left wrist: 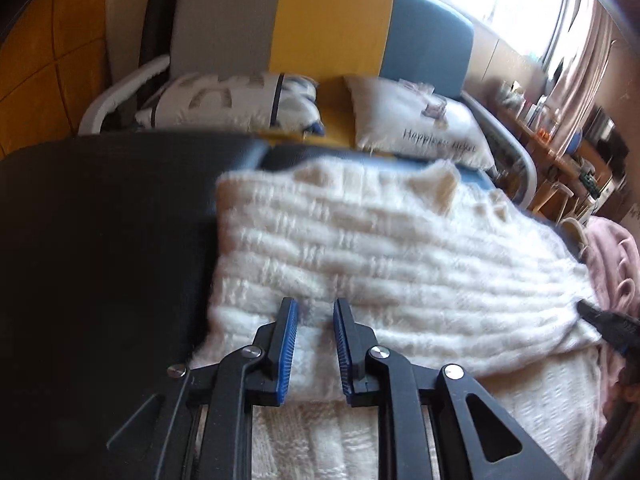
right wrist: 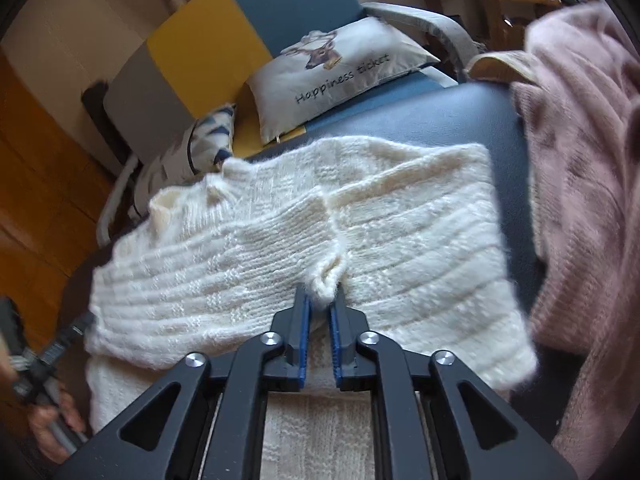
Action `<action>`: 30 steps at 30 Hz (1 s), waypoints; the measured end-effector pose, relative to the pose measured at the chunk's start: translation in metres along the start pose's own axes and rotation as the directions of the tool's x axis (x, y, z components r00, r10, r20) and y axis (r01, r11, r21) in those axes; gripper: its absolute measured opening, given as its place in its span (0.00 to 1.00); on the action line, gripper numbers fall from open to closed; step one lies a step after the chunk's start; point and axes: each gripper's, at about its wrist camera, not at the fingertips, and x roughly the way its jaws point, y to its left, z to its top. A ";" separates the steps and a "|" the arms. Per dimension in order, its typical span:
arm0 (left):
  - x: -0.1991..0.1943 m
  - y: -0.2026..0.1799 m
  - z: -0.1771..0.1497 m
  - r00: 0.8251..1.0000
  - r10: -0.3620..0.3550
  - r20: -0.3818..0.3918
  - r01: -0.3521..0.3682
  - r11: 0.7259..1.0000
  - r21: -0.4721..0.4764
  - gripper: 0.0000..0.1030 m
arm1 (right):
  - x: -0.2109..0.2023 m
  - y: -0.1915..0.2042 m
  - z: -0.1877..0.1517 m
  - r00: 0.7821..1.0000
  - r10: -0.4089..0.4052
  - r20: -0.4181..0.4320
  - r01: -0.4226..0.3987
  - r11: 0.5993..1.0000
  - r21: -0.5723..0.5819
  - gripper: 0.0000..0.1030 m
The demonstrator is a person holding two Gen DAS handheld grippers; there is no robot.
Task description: Fold clothes
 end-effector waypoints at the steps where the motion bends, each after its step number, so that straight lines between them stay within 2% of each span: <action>1: -0.002 0.000 -0.002 1.000 -0.006 0.012 0.006 1.000 0.003 0.17 | -0.005 -0.002 0.001 0.999 -0.036 0.013 0.036 0.999 -0.007 0.13; 2: -0.004 0.000 -0.003 1.000 -0.013 0.018 0.013 1.000 0.005 0.17 | -0.011 -0.004 0.002 0.997 -0.073 0.028 0.073 0.997 -0.014 0.13; 6: -0.014 0.001 -0.002 0.996 -0.055 0.066 0.054 0.999 0.004 0.18 | 0.002 0.014 0.002 0.995 -0.101 0.019 0.103 0.989 -0.108 0.13; 9: -0.014 -0.004 0.003 0.996 -0.049 0.079 0.048 0.999 0.019 0.18 | 0.013 0.029 0.002 0.993 -0.120 0.012 0.121 0.977 -0.178 0.13; 12: -0.006 -0.008 0.009 0.997 -0.025 0.072 0.023 0.999 0.038 0.18 | 0.023 0.043 0.002 0.990 -0.140 0.007 0.137 0.959 -0.249 0.13; 14: 0.011 -0.011 0.007 1.000 0.029 0.011 -0.029 0.996 0.079 0.18 | 0.030 0.052 0.002 0.988 -0.153 0.004 0.148 0.944 -0.295 0.13; 16: 0.007 -0.009 0.005 1.000 -0.020 0.024 0.018 0.997 0.079 0.18 | 0.037 0.062 0.002 0.986 -0.167 0.002 0.158 0.927 -0.340 0.12; 18: -0.001 -0.008 0.006 0.996 -0.077 0.040 0.074 0.994 0.081 0.18 | 0.030 0.070 0.007 0.991 -0.135 0.006 0.128 0.928 -0.349 0.12; 21: -0.011 -0.001 0.021 0.990 -0.111 0.082 0.107 0.993 0.052 0.18 | 0.019 0.082 0.015 0.996 -0.083 0.011 0.081 0.929 -0.361 0.12; 23: -0.014 0.003 0.034 0.988 -0.108 0.111 0.105 0.994 0.033 0.18 | 0.011 0.090 0.020 0.999 -0.049 0.013 0.050 0.928 -0.368 0.12; 27: 0.000 -0.001 0.052 0.992 -0.102 0.079 0.100 0.995 0.031 0.18 | 0.010 0.114 0.026 1.000 0.022 -0.004 -0.022 0.916 -0.401 0.12; 30: 0.014 -0.018 0.054 0.993 -0.108 0.040 0.104 0.990 0.095 0.18 | 0.030 0.136 0.020 0.997 0.053 -0.055 -0.071 0.902 -0.427 0.12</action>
